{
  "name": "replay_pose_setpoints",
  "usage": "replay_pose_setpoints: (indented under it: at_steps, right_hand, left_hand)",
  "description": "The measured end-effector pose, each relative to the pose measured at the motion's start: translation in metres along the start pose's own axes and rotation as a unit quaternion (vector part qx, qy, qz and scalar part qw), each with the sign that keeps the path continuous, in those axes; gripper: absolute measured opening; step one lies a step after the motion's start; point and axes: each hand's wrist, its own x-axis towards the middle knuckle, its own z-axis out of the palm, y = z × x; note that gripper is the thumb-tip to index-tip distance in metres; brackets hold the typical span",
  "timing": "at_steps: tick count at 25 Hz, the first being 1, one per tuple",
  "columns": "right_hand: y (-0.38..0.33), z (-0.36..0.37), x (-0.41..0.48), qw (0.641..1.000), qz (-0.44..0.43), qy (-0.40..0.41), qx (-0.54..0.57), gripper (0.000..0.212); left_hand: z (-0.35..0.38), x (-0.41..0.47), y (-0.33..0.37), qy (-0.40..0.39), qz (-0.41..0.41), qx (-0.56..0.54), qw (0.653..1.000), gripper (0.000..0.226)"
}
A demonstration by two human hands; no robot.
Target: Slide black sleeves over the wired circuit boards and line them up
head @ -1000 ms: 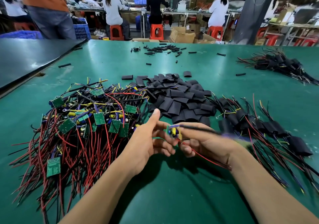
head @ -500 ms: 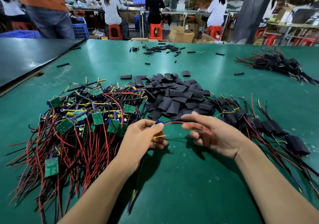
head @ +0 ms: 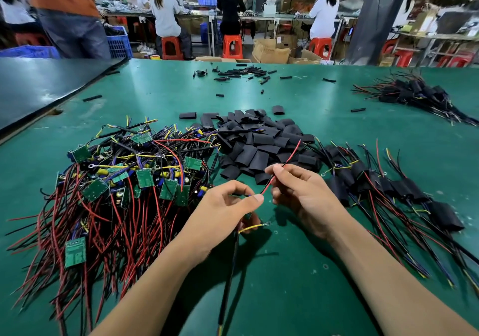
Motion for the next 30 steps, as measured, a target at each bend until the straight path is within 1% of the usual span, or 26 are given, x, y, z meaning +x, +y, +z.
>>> replay_pose_setpoints:
  at_steps: [3,4,5,6,7,8,9,10,11,12,13,15,16,18,20,23,27,30]
  right_hand:
    - [0.003,0.004,0.001,1.000,-0.018,-0.018,0.002,0.020]
    - [0.005,0.006,0.001,1.000,-0.017,-0.024,0.001,0.021]
    - [0.008,0.007,0.002,1.000,-0.020,-0.019,-0.002,0.020]
    - [0.010,0.006,0.004,0.999,-0.036,0.001,-0.019,0.018]
    - [0.012,0.005,0.005,0.994,-0.071,0.038,-0.071,0.016]
    - [0.013,0.001,0.007,0.975,-0.119,0.089,-0.164,0.015]
    - [0.014,-0.005,0.008,0.933,-0.171,0.140,-0.285,0.016]
    - [0.015,-0.012,0.009,0.876,-0.203,0.167,-0.404,0.021]
    - [0.015,-0.018,0.010,0.826,-0.200,0.170,-0.498,0.030]
    - [0.015,-0.024,0.011,0.794,-0.171,0.158,-0.562,0.039]
    - [0.015,-0.028,0.012,0.770,-0.138,0.148,-0.605,0.045]
    - [0.017,-0.031,0.015,0.733,-0.113,0.142,-0.656,0.045]
    - [0.017,-0.031,0.015,0.726,-0.121,0.143,-0.662,0.042]
    - [0.017,-0.030,0.015,0.725,-0.152,0.149,-0.655,0.034]
    - [0.016,-0.029,0.014,0.732,-0.172,0.140,-0.645,0.027]
    - [0.015,-0.026,0.015,0.743,-0.169,0.113,-0.638,0.018]
    - [0.016,-0.025,0.016,0.733,-0.177,0.099,-0.649,0.017]
    - [0.017,-0.025,0.016,0.744,-0.177,0.075,-0.640,0.022]
  left_hand:
    - [0.004,-0.001,-0.001,0.013,0.016,0.046,0.999,0.015]
    - [0.005,-0.001,0.000,0.022,0.013,0.053,0.998,0.013]
    - [0.007,-0.001,0.001,0.028,0.005,0.035,0.999,0.010]
    - [0.009,0.000,0.002,0.031,-0.007,0.004,0.999,0.006]
    - [0.010,0.000,0.003,0.036,-0.018,-0.016,0.999,0.002]
    - [0.010,0.000,0.004,0.050,-0.022,-0.017,0.998,0.004]
    - [0.009,0.001,0.003,0.063,-0.016,-0.005,0.998,0.009]
    - [0.009,0.001,0.003,0.074,-0.007,0.009,0.997,0.016]
    - [0.008,0.001,0.002,0.082,0.002,0.019,0.996,0.024]
    - [0.007,0.001,0.001,0.089,0.007,0.020,0.996,0.029]
    - [0.007,0.002,0.001,0.094,0.009,0.016,0.995,0.031]
    - [0.005,0.002,0.001,0.092,0.008,0.003,0.996,0.030]
    - [0.005,0.002,0.002,0.087,0.007,-0.004,0.996,0.028]
    - [0.005,0.003,0.002,0.080,0.002,-0.005,0.997,0.027]
    - [0.006,0.003,0.001,0.077,0.002,0.005,0.997,0.025]
    - [0.009,0.002,0.000,0.072,0.005,0.005,0.997,0.024]
    - [0.010,0.003,0.000,0.075,0.002,-0.029,0.997,0.025]
    - [0.010,0.002,0.001,0.078,-0.003,-0.007,0.997,0.025]
